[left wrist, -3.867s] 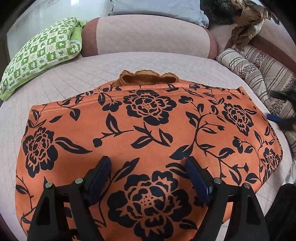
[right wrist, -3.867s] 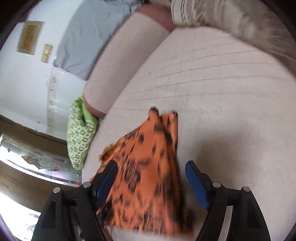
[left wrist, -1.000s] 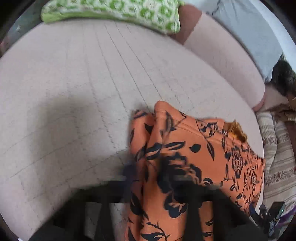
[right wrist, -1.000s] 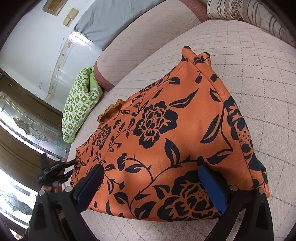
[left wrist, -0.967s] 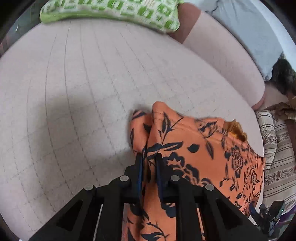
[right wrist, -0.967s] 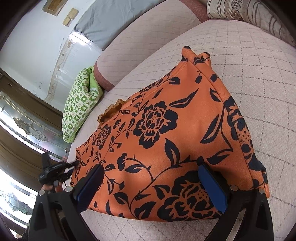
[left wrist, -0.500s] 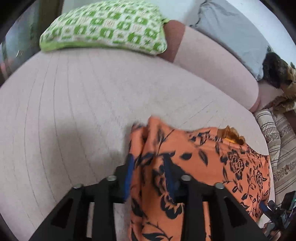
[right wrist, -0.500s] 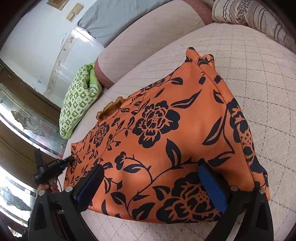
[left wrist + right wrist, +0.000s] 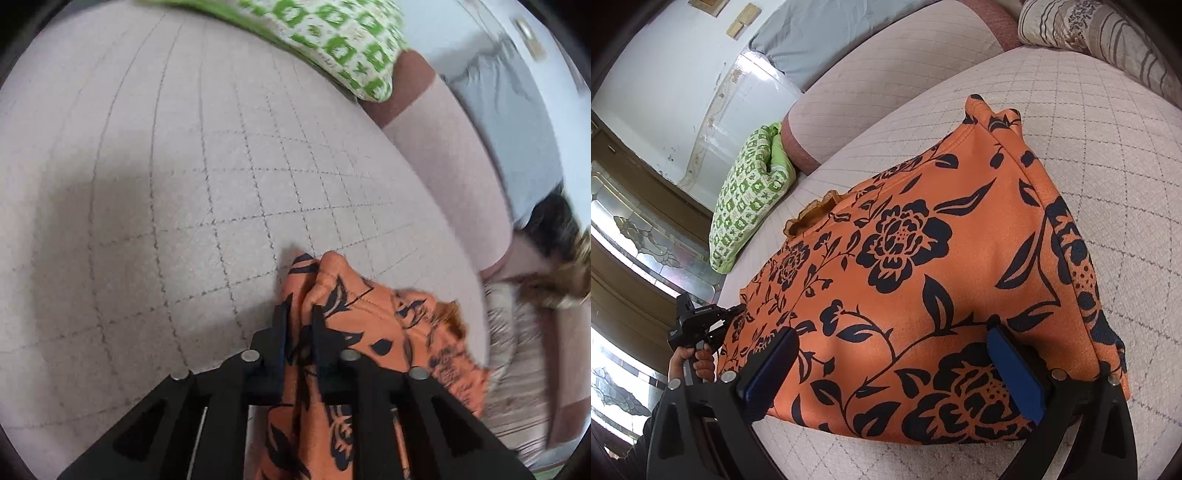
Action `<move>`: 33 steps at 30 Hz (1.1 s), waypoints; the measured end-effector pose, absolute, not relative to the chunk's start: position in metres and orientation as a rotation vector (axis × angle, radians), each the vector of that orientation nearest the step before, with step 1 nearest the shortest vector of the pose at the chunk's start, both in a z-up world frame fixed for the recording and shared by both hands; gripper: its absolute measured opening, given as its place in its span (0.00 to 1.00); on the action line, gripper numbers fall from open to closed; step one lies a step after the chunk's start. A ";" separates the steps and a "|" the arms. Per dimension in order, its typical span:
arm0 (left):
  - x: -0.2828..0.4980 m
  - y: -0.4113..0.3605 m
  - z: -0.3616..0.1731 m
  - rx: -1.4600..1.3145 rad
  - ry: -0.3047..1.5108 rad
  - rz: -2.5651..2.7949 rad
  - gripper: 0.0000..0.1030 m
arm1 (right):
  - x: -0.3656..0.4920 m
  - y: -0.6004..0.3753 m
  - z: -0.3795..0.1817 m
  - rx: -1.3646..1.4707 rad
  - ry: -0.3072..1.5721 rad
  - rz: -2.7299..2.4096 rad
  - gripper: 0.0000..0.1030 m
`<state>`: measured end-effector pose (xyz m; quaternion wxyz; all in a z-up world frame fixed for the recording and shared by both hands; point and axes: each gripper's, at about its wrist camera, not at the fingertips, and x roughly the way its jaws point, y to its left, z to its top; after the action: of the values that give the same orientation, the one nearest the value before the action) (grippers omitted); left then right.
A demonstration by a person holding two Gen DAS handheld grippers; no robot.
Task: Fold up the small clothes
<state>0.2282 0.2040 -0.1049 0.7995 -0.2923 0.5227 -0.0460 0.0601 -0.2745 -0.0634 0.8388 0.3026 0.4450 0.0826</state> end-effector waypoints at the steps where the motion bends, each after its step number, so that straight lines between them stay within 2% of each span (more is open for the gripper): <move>1: 0.223 0.203 -0.095 -0.579 1.112 -0.082 0.21 | 0.060 -0.275 -0.063 0.642 0.940 0.175 1.00; 2: 0.217 0.197 -0.081 -0.517 1.082 -0.066 0.22 | 0.060 -0.275 -0.063 0.641 0.940 0.174 1.00; 6: 0.194 0.166 -0.044 -0.308 0.987 -0.079 0.37 | 0.059 -0.277 -0.058 0.666 0.946 0.183 1.00; 9: 0.168 0.140 -0.030 -0.189 0.941 -0.158 0.40 | 0.057 -0.284 -0.036 0.741 0.884 0.258 0.99; 11: 0.159 0.125 -0.035 -0.161 0.940 -0.176 0.46 | 0.060 -0.291 -0.019 0.755 0.826 0.273 1.00; 14: 0.163 0.108 -0.069 -0.100 1.008 -0.154 0.47 | 0.092 -0.307 -0.017 0.861 0.841 0.362 1.00; 16: 0.164 0.109 -0.092 -0.086 1.040 -0.143 0.46 | 0.112 -0.325 -0.042 0.916 0.893 0.303 0.99; 18: 0.158 0.104 -0.083 -0.036 1.024 -0.134 0.46 | 0.120 -0.349 -0.079 1.054 0.994 0.149 0.98; 21: 0.152 0.103 -0.067 -0.067 0.991 -0.147 0.47 | 0.124 -0.345 -0.045 1.028 0.901 0.270 0.98; 24: 0.150 0.098 -0.074 -0.027 0.991 -0.134 0.52 | 0.141 -0.338 -0.031 0.970 0.865 0.316 0.98; 26: 0.152 0.100 -0.093 -0.020 1.023 -0.127 0.52 | 0.161 -0.345 -0.050 0.962 0.912 0.281 0.98; 27: 0.152 0.098 -0.090 -0.004 1.007 -0.124 0.52 | 0.176 -0.357 -0.077 0.995 0.985 0.211 0.98; 29: 0.149 0.096 -0.080 -0.002 1.017 -0.125 0.52 | 0.175 -0.375 -0.088 1.172 0.919 0.215 0.98; 30: 0.145 0.098 -0.074 -0.025 1.008 -0.137 0.52 | 0.169 -0.377 -0.075 1.214 0.850 0.275 0.99; 33: 0.129 0.099 -0.063 -0.044 0.963 -0.149 0.60 | 0.162 -0.374 -0.046 1.105 0.742 0.379 0.99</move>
<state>0.1293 0.0994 -0.0633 0.8834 -0.0213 0.4627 -0.0714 0.1620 -0.3740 -0.0460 0.7700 0.5095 0.3422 0.1746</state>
